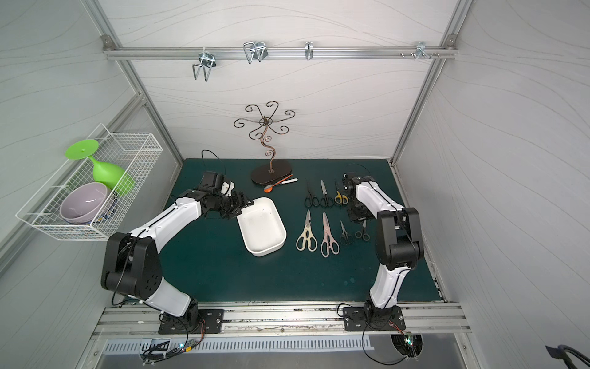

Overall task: Take the scissors out of the storage box
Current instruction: Place the scissors at the center of the board, then adjust the scissors at the center of the board.

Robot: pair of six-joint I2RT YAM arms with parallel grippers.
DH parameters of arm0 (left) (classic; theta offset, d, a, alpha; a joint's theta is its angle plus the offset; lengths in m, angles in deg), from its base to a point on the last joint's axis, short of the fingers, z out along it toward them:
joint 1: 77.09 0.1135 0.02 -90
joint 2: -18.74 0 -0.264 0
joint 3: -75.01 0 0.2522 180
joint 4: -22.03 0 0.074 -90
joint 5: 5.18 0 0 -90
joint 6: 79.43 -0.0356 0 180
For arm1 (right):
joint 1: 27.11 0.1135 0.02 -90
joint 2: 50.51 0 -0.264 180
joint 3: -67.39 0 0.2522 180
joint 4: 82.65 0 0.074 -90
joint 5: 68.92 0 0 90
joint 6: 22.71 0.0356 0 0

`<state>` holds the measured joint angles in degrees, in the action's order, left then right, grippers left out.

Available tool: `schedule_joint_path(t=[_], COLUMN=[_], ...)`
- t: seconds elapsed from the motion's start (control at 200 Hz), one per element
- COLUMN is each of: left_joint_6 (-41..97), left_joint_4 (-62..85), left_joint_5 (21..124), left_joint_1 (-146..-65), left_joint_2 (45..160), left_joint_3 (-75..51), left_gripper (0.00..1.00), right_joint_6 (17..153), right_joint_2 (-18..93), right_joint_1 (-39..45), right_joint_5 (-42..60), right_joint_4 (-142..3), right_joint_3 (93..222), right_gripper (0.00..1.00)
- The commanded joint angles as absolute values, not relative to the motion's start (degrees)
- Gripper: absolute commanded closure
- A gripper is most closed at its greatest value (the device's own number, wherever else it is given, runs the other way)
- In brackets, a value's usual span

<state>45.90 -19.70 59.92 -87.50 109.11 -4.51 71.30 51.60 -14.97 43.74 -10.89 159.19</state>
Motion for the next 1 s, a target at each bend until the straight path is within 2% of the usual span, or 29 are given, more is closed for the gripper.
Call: schedule_joint_path(t=[0.0, 0.09, 0.195, 0.485, 0.995], left_joint_6=[44.9, 44.6, 44.5, 45.1, 45.6], left_joint_4=[-18.7, -18.9, -19.0, -18.5, -18.3], left_joint_5=[59.9, 60.3, 60.5, 59.9, 60.4], left_joint_1=[-87.1, -87.1, -87.1, -86.6, -86.5], left_joint_2=[107.3, 107.3, 107.6, 108.0, 107.1], left_joint_3=[-4.8, -4.9, -5.0, -4.8, -4.6], left_gripper=[0.26, 0.26, 0.26, 0.26, 0.26], right_joint_6=[80.4, 82.2, 84.8, 90.1, 95.7], right_joint_2=[50.0, 51.0, 52.6, 55.5, 54.6], right_joint_1=[-14.6, -14.5, -14.4, -15.3, -19.9], right_joint_5=[30.3, 24.2, 22.5, 27.3, 27.4], right_joint_4=[-11.0, -14.6, -17.4, -22.1, -23.4], right_joint_3=[158.1, 156.7, 155.4, 152.6, 148.6], right_gripper=[0.61, 0.61, 0.61, 0.62, 0.63])
